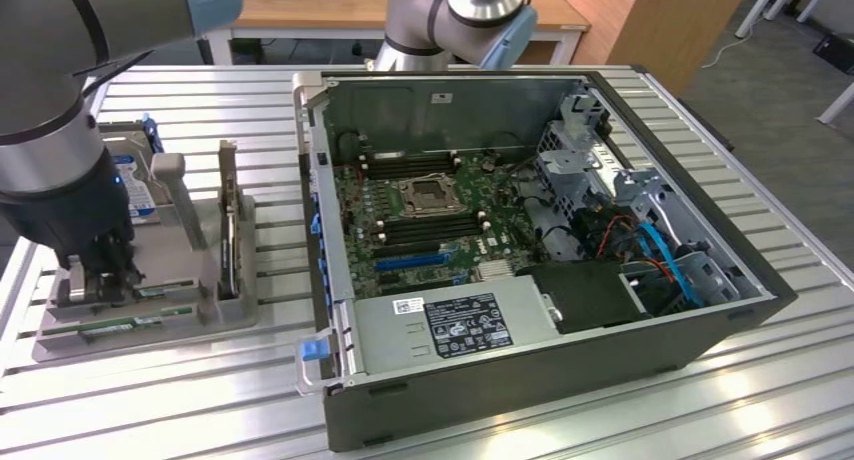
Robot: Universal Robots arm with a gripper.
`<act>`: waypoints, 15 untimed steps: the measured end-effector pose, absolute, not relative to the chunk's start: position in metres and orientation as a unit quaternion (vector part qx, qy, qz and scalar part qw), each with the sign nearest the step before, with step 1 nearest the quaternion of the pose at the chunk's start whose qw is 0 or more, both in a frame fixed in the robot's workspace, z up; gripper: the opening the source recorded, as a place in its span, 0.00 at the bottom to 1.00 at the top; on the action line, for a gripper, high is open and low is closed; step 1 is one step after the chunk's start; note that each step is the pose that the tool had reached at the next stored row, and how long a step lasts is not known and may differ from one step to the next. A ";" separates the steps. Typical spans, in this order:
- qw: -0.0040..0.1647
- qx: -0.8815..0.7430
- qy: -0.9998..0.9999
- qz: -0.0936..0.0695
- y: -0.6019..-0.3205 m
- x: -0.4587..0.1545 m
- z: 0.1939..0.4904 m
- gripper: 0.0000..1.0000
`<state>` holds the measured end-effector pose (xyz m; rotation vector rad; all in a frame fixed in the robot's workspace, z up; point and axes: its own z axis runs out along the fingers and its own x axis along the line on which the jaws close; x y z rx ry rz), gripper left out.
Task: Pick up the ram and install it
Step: 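Pick up the ram and move it above insertion slot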
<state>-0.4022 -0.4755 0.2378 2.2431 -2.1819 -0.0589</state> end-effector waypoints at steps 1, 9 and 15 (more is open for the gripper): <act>0.006 0.717 -0.697 -0.019 -0.478 -0.402 0.238 0.30; 0.006 0.717 -0.697 -0.019 -0.480 -0.402 0.232 0.30; 0.006 0.717 -0.697 -0.019 -0.481 -0.402 0.222 0.30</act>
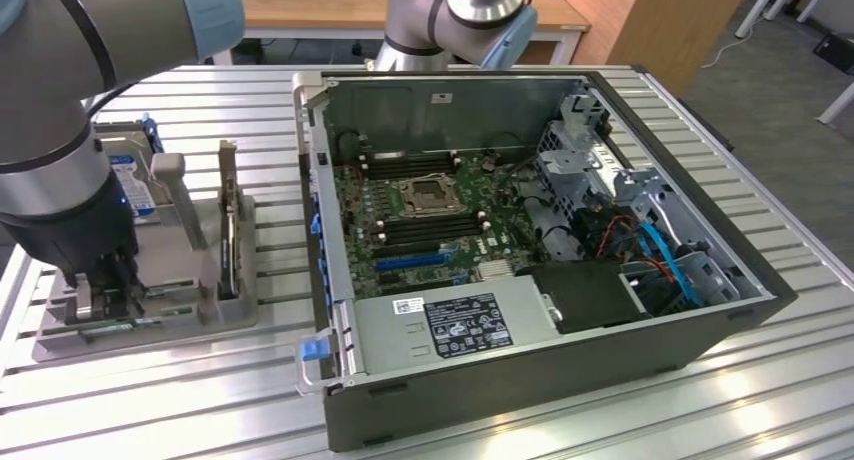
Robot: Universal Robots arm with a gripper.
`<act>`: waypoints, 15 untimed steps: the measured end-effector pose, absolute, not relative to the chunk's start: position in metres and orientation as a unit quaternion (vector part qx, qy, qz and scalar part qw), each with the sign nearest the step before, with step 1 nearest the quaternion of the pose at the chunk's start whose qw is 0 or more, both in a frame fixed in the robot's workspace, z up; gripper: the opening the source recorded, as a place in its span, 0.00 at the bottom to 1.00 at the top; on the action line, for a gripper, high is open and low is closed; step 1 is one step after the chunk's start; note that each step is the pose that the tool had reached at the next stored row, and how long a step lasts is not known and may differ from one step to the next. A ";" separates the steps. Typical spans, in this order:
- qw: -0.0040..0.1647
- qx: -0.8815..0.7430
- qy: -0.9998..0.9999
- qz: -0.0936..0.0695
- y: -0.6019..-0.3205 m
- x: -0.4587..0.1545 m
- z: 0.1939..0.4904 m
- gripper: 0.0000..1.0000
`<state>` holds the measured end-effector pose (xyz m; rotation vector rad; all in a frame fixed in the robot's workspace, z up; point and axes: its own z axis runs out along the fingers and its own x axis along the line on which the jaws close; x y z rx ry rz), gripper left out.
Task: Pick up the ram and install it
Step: 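Pick up the ram and move it above insertion slot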
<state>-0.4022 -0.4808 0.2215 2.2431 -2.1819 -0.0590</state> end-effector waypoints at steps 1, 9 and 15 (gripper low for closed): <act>0.006 0.717 -0.697 -0.019 -0.481 -0.402 0.220 0.30; 0.006 0.717 -0.697 -0.019 -0.481 -0.402 0.216 0.30; 0.006 0.717 -0.697 -0.019 -0.482 -0.402 0.211 0.30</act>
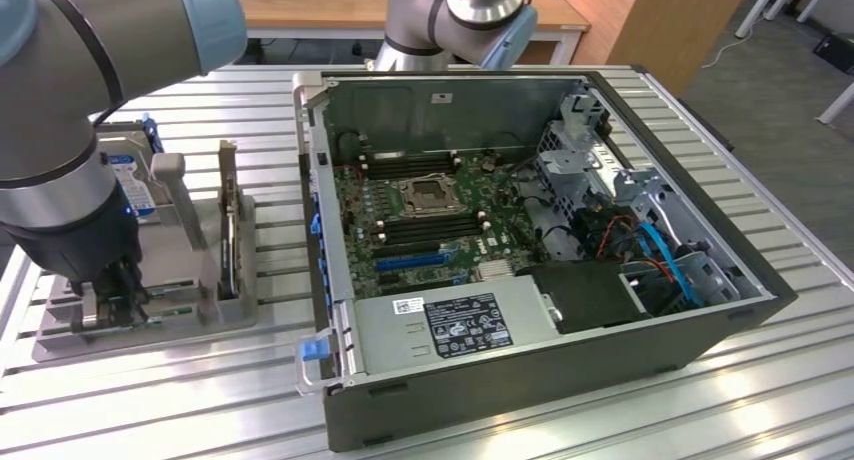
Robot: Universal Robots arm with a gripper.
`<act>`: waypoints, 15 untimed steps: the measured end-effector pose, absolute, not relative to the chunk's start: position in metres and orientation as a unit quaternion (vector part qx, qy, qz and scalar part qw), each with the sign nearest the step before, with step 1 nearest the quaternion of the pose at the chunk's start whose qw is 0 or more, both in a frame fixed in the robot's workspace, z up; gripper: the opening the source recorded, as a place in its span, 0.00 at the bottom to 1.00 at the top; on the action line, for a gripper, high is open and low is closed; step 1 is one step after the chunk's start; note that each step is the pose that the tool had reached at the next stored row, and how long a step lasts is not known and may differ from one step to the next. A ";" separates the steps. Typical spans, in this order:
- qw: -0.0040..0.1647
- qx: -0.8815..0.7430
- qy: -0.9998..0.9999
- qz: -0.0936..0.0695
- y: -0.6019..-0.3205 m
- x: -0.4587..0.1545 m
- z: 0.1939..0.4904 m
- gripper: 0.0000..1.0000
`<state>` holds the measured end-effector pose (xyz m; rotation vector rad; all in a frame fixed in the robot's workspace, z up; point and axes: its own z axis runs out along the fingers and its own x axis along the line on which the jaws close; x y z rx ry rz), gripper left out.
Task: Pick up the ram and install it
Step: 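Pick up the ram and move it above insertion slot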
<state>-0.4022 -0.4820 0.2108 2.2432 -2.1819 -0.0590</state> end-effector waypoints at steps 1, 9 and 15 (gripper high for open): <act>0.006 0.717 -0.697 -0.019 -0.482 -0.402 0.210 0.30; 0.006 0.717 -0.697 -0.019 -0.482 -0.401 0.207 0.30; 0.006 0.717 -0.697 -0.019 -0.482 -0.394 0.206 0.30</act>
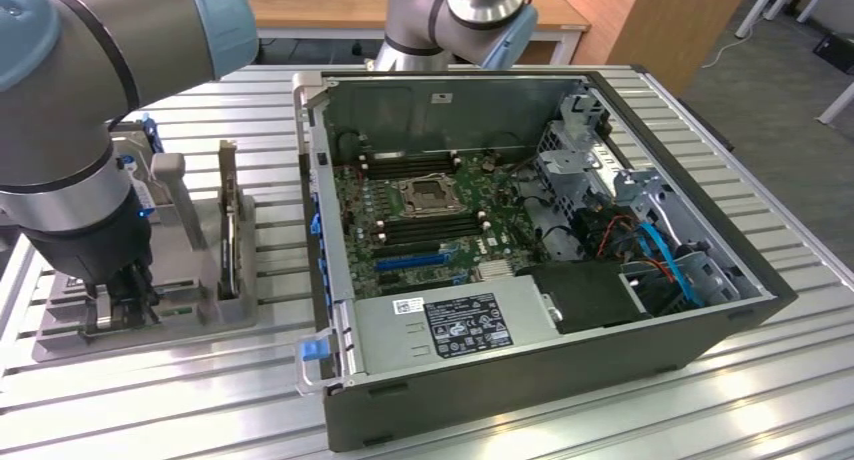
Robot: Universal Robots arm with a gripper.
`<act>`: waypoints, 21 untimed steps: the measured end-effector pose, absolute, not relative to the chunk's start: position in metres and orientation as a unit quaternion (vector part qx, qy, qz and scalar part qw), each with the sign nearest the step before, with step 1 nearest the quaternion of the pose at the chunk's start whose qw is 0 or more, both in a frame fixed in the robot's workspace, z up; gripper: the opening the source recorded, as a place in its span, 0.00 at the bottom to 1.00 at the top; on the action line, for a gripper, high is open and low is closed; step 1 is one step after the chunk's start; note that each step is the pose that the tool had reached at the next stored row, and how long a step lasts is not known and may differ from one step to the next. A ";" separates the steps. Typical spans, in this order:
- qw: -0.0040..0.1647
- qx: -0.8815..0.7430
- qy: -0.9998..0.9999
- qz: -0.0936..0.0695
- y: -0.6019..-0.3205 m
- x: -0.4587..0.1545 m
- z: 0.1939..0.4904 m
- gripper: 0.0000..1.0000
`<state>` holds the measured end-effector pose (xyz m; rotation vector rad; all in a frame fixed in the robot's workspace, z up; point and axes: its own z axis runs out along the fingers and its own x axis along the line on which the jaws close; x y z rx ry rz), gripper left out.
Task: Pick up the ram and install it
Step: 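Pick up the ram and move it above insertion slot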
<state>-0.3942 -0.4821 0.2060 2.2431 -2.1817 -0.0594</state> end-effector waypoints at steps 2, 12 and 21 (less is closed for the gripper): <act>0.006 0.717 -0.697 -0.019 -0.482 -0.394 0.206 0.30; 0.006 0.717 -0.697 -0.019 -0.482 -0.394 0.200 0.30; 0.006 0.717 -0.697 -0.019 -0.480 -0.395 0.200 0.30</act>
